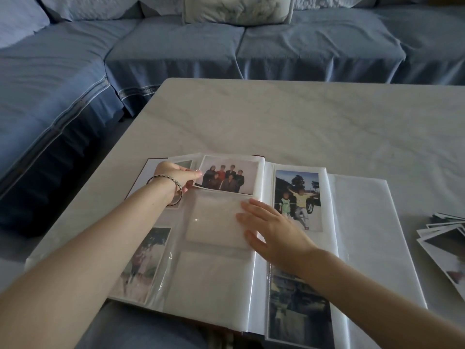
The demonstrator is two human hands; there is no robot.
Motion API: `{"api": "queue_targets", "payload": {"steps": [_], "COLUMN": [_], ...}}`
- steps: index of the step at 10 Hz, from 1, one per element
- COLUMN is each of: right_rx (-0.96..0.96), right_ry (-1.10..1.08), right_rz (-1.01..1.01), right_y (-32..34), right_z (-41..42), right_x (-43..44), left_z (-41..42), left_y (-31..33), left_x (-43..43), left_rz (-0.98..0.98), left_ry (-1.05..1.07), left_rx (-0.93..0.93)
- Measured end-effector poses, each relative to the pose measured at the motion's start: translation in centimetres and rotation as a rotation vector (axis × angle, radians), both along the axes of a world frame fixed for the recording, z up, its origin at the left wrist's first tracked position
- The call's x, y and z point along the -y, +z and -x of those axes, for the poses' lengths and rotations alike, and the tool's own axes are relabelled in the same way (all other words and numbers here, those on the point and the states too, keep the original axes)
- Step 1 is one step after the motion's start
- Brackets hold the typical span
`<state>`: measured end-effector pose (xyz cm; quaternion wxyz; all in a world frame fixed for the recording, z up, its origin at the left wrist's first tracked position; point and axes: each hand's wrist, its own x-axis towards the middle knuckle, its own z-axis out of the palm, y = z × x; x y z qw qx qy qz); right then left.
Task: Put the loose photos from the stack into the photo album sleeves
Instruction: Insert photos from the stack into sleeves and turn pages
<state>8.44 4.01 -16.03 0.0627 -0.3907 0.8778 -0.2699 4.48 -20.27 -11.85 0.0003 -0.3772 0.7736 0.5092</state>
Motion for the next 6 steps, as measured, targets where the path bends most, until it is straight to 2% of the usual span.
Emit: {"api": "queue_targets", "payload": {"steps": [2, 4, 5, 6], "right_rx": [0.03, 0.04, 0.04, 0.043], "right_ry": [-0.015, -0.028, -0.03, -0.036], "right_rz": [-0.019, 0.001, 0.006, 0.025], "right_y": [0.1, -0.2, -0.2, -0.1], "right_z": [-0.1, -0.2, -0.2, -0.2], "right_x": [0.1, 0.1, 0.2, 0.2], "left_z": [-0.8, -1.6, -1.9, -1.8], "left_y": [-0.9, -1.2, -1.2, -1.0], "left_x": [-0.5, -1.3, -1.5, -1.2], "left_rz": [0.184, 0.462, 0.52, 0.45], "left_ry": [-0.056, -0.12, -0.161, -0.171], "left_rx": [-0.11, -0.254, -0.324, -0.362]}}
